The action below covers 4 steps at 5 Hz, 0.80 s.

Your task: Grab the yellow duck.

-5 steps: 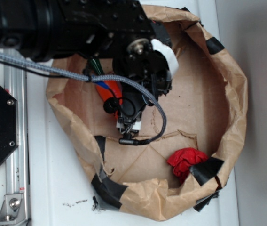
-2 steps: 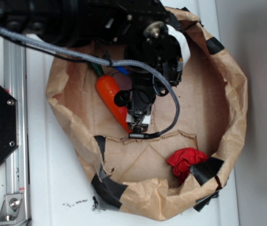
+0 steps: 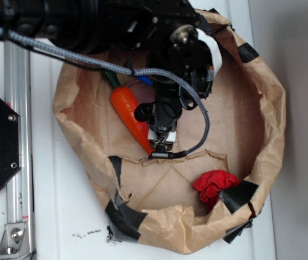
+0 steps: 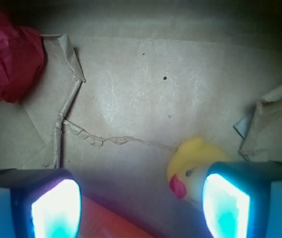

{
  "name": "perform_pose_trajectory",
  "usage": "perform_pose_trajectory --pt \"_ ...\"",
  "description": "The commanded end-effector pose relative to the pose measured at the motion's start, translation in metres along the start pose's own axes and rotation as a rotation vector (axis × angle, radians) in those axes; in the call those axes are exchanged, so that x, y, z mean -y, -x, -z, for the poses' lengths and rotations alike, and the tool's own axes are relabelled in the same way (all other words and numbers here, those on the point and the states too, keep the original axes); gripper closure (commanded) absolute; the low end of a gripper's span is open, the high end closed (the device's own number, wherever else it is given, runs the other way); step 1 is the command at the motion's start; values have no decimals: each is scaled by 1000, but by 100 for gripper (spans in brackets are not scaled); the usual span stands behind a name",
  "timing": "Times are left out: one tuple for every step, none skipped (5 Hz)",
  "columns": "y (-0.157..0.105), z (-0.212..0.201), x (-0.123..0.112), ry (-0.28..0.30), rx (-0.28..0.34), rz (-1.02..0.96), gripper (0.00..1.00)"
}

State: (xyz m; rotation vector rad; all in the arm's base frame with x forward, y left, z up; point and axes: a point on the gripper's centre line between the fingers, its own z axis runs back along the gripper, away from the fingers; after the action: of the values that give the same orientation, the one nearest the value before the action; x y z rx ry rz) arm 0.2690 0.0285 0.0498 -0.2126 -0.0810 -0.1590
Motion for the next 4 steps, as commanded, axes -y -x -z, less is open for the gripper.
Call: perform_pose_trajectory --pt "-7 -11 -3 -14 40 12 0" --pt "4 6 -25 18 69 -31 0" --pt "8 13 -42 -12 62 -58 0" --pt "9 2 -44 -26 94 -60 0"
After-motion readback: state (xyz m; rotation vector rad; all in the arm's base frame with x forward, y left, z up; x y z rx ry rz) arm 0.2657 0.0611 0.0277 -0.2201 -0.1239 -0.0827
